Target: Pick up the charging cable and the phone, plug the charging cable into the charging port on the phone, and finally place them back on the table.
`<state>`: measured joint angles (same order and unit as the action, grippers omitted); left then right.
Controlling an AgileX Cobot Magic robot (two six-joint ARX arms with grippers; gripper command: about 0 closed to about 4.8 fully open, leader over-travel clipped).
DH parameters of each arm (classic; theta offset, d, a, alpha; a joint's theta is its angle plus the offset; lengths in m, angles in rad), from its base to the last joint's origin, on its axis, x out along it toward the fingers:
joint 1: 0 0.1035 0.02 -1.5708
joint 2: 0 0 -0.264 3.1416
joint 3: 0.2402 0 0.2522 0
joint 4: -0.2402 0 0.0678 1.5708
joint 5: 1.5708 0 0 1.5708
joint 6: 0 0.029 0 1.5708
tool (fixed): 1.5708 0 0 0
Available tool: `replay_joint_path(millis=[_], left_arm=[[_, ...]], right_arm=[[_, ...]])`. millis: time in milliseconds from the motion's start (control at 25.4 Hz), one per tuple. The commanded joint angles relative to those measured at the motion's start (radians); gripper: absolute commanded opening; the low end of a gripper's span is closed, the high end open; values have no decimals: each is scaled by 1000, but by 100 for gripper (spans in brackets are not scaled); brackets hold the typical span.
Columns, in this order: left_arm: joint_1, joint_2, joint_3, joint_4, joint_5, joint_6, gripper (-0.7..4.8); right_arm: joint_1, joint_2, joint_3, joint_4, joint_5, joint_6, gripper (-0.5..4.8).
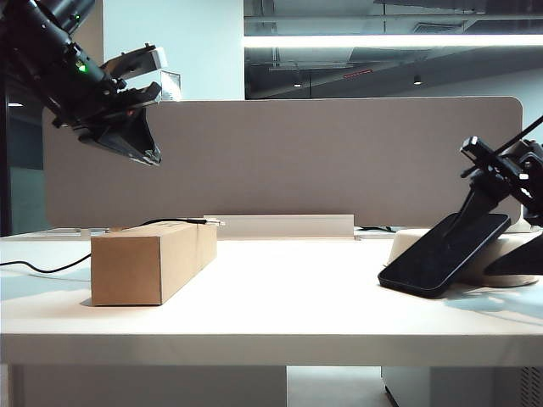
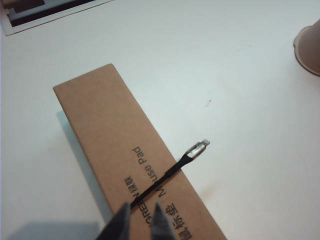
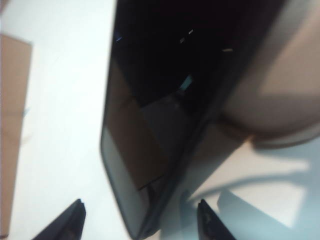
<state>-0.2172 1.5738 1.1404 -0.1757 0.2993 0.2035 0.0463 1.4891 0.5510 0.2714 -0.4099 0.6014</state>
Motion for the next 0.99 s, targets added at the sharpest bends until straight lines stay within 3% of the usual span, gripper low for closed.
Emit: replay_joint_path(millis=[39,276,907,986], left_arm=[[-2,0,6,6,4,6,60],[-2,0,12,4,4,6,60],[-2,0,19,5,-1,6,58],[-2,0,19,5,-7,6,58]], right_arm=[[0,13,4,26,26,-6,311],[3,81,19,57,-29,2,311],[11,245,45,229,-60,109,302],[12,247,50,229,-61,109,236]])
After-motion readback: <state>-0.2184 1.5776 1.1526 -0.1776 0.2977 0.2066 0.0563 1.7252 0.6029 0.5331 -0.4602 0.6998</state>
